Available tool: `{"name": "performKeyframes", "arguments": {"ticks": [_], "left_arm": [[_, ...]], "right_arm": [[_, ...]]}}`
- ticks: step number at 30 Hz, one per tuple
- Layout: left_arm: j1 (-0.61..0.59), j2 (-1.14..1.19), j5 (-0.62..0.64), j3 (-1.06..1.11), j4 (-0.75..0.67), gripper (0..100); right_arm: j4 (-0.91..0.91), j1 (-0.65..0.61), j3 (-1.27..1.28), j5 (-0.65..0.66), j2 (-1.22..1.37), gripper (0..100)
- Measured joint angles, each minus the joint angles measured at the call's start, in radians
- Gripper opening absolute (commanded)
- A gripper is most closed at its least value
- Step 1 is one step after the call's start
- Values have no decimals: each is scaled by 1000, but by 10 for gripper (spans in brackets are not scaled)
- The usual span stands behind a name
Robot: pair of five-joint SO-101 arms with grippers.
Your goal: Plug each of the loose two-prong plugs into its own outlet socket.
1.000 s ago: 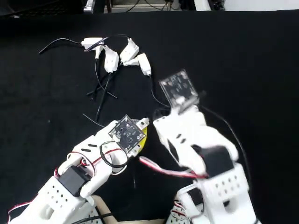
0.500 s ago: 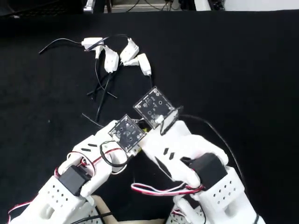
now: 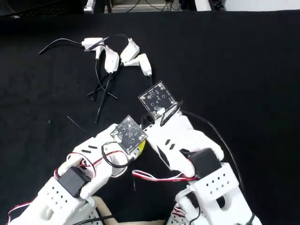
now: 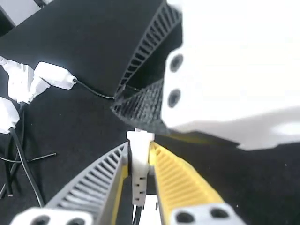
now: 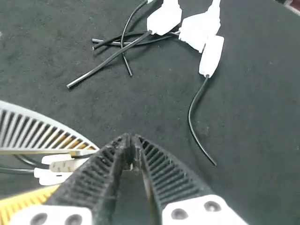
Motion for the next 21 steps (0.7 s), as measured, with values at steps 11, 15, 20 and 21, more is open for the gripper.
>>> {"name": "performKeyframes", "arguments": {"ticks": [11,15,20,21], "left_arm": [[-11,-63,6,5,25,30],[-15,-110,6,0,84,30],[-15,-137,6,-15,104,30],[-15,-137,6,-17,104,30]], "right_arm": [[-43,-3,-29,-2,146,12],[-57,-3,-29,-2,169,12],[-66,-3,-29,-2,170,12],[-66,-3,-29,-2,170,12]]}}
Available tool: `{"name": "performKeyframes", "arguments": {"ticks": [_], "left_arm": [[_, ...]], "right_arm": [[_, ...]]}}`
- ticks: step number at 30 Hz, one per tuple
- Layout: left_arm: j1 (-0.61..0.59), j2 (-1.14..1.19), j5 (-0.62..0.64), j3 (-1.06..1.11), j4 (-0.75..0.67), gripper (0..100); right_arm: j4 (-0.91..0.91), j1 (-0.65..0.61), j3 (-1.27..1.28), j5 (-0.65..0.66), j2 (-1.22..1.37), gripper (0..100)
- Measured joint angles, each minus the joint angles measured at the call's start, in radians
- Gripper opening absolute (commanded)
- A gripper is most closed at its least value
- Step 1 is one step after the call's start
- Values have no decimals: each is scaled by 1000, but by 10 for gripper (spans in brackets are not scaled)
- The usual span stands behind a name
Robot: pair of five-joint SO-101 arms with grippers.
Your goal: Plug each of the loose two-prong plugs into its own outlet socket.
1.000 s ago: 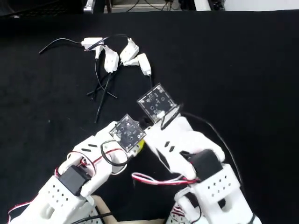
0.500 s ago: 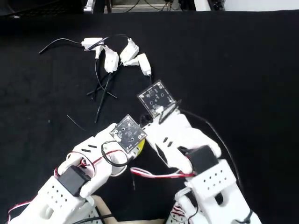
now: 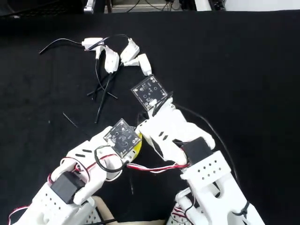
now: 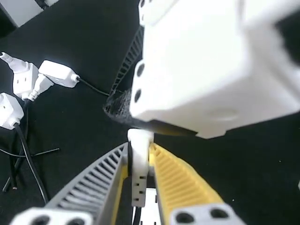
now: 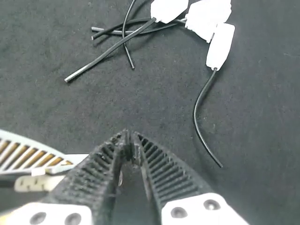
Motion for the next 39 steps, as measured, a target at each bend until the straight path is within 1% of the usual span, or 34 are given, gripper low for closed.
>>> {"name": "performKeyframes", "arguments": {"ticks": [8,13,19,22,25,31,35,39], "left_arm": [[-21,-17,52,-2,5,30],[-25,-31,54,-6,8,30],[-51,-40,109,-14,8,30],[-55,-40,110,-29,8,30],[-89,-58,112,-61,2,30],[-100,-69,115,-81,2,30],[-101,-68,115,-81,2,30],[-101,-68,115,-81,2,30]], "right_arm": [[-14,0,-2,-2,3,12],[-26,2,-2,-2,3,12],[-28,8,2,-2,11,12],[-28,9,2,-2,12,12],[-17,5,32,3,35,12],[-17,11,35,2,29,12],[-64,71,37,-21,31,14],[-158,229,49,-160,31,15]]}}
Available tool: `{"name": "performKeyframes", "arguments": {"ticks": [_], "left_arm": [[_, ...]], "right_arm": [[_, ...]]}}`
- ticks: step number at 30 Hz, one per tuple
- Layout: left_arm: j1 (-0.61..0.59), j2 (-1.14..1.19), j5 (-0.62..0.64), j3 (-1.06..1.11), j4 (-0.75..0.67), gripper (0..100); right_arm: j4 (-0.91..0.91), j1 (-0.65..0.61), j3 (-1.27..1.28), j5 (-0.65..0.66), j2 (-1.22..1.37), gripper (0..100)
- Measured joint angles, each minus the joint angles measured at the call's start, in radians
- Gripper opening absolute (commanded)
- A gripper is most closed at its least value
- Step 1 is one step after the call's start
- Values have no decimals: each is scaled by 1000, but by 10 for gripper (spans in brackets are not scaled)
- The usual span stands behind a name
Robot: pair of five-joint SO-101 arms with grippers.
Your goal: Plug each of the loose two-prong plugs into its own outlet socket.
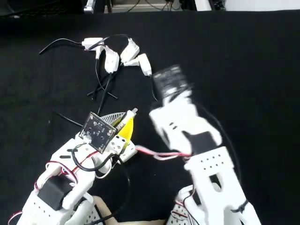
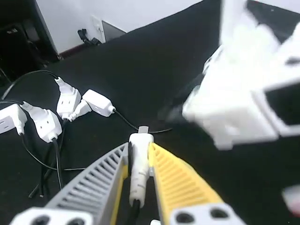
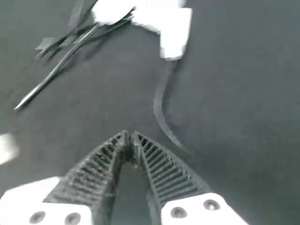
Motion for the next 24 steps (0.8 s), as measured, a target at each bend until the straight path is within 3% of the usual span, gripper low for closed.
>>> {"name": "performKeyframes", "arguments": {"ticks": [5,10,16,24], "left_arm": [[-17,8,0,0,-15,30],[-101,193,51,-46,-6,30],[-129,606,141,-299,158,30],[-98,970,77,-568,344,30]], "right_arm": [[-89,104,58,-106,0,16],[-175,141,132,-157,0,66],[-212,278,184,-239,0,197],[-298,356,262,-229,0,198]]}}
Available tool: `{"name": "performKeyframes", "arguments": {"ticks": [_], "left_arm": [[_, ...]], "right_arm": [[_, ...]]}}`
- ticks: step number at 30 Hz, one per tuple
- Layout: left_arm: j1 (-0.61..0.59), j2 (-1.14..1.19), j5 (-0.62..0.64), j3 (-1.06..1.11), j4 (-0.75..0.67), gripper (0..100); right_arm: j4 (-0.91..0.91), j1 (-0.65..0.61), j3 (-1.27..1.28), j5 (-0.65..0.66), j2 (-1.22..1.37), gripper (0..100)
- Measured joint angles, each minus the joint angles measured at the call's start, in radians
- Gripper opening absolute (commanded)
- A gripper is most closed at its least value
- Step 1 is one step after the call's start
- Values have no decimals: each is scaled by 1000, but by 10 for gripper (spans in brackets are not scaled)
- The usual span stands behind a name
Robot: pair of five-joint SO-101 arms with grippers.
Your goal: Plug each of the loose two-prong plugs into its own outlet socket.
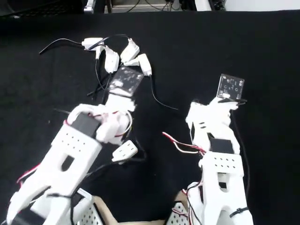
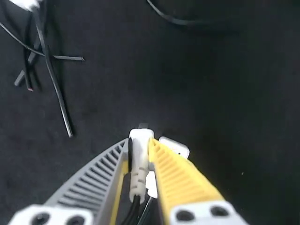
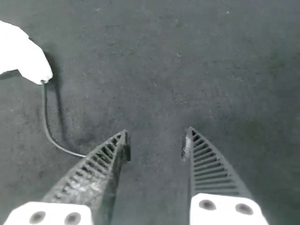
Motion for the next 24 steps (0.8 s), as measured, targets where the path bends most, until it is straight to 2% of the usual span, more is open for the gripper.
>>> {"name": "performKeyframes", "arguments": {"ticks": [6,15,21,24], "left_arm": [[0,172,18,-58,46,30],[-31,255,319,-60,21,30],[-31,255,468,-60,87,30],[-35,255,494,-75,117,30]], "right_arm": [[-54,0,32,2,0,198],[-77,0,34,2,0,198],[-77,0,34,2,0,198],[-77,0,34,2,0,198]]}}
